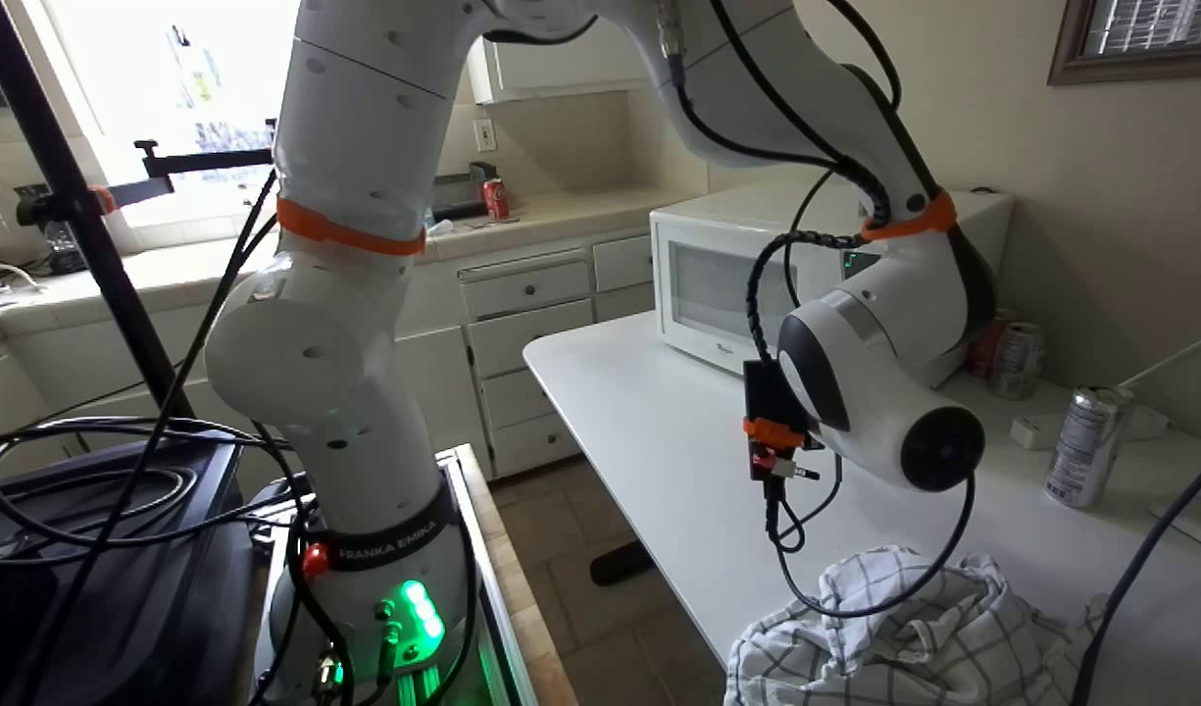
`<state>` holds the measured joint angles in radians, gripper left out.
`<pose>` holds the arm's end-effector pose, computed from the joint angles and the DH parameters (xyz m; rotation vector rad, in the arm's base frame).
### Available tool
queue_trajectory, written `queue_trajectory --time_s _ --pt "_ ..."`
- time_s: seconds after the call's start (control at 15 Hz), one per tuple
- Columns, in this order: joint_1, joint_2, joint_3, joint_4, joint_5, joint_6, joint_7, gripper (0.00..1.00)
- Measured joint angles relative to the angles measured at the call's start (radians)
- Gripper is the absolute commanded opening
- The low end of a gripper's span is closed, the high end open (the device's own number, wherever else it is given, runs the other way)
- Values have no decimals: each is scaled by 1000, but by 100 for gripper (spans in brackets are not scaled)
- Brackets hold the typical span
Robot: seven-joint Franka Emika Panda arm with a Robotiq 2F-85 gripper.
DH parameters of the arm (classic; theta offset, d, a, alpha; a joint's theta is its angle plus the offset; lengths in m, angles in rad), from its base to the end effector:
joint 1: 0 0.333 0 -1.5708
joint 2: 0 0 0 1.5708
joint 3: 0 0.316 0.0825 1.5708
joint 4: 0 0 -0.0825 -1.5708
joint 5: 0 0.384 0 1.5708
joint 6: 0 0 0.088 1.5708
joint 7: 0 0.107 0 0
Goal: Open the microwave door
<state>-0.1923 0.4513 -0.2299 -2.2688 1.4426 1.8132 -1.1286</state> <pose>0.4693 -0.1279 0.1567 -1.9164 0.3731 -0.2575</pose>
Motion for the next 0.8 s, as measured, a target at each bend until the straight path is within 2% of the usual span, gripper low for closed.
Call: queue_trajectory --time_s 0.2,0.6,0.8 --pt "0 96 22 95 70 25 6 0" --pt "22 200 62 212 210 180 111 0" --pt "37 231 80 257 249 210 170 0"
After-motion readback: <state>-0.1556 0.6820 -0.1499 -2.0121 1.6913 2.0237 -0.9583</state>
